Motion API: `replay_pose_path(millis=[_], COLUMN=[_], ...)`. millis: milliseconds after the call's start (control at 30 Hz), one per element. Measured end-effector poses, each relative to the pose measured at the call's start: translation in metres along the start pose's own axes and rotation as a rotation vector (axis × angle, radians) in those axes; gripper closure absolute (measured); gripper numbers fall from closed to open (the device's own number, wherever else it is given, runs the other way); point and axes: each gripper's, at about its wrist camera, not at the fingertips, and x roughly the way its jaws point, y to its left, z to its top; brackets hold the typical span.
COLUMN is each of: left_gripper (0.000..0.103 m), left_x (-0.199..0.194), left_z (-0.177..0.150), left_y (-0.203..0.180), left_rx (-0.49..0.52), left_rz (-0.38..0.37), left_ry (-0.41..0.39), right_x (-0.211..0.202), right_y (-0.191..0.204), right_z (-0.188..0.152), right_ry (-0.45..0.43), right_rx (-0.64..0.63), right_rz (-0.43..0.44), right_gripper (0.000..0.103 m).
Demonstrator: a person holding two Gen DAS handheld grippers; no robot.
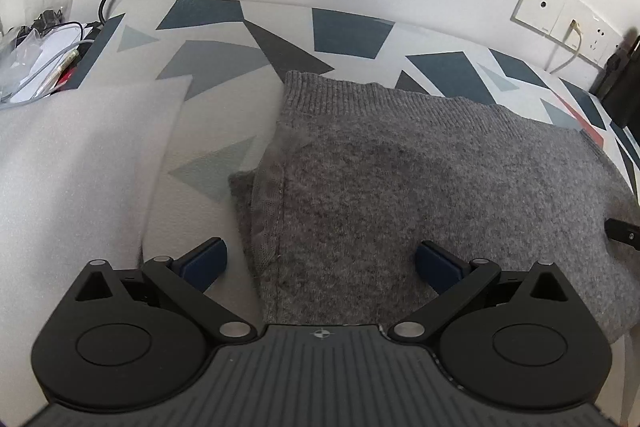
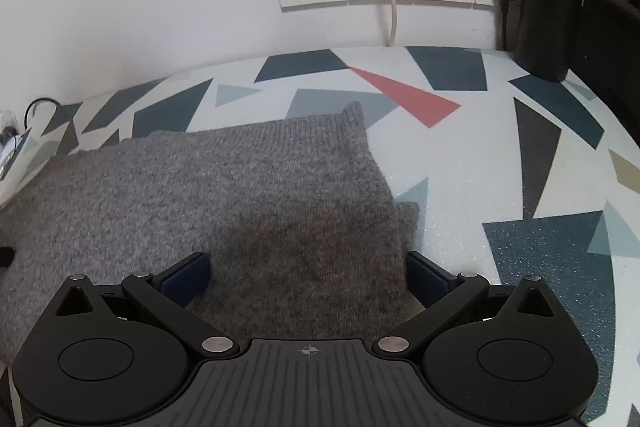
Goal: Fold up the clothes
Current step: 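Position both open grippers at the edge of the folded sweater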
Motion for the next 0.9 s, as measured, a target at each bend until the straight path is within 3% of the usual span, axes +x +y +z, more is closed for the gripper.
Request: replay_pose_path(millis=[267, 567, 767, 900], left_gripper=[0.0, 0.0, 0.0, 0.0], left_x=[-0.002, 0.007, 0.01, 0.006], left_z=[-0.003, 0.01, 0.014, 0.016], left_y=[0.001, -0.004, -0.006, 0.003], left_rx=[-0.013, 0.018, 0.042, 0.053], left_rz=[-0.003, 0.015, 0.004, -0.016], left_ry=[-0.027, 0.033, 0.044, 0.084], right_x=[0.001, 0.005, 0.0, -0.004], right_y=[-0.001, 0.001, -0.01, -0.021], right_z=[0.002, 0.007, 0.013, 0.009], right_ry=[0.012, 0.06, 0.088, 0.091], right_rx=[-0.013, -0.032, 0.071, 0.073], right_rz=[0.003, 0.003, -0.021, -0.013], right_gripper=[0.001, 0.001, 0.001, 0.001])
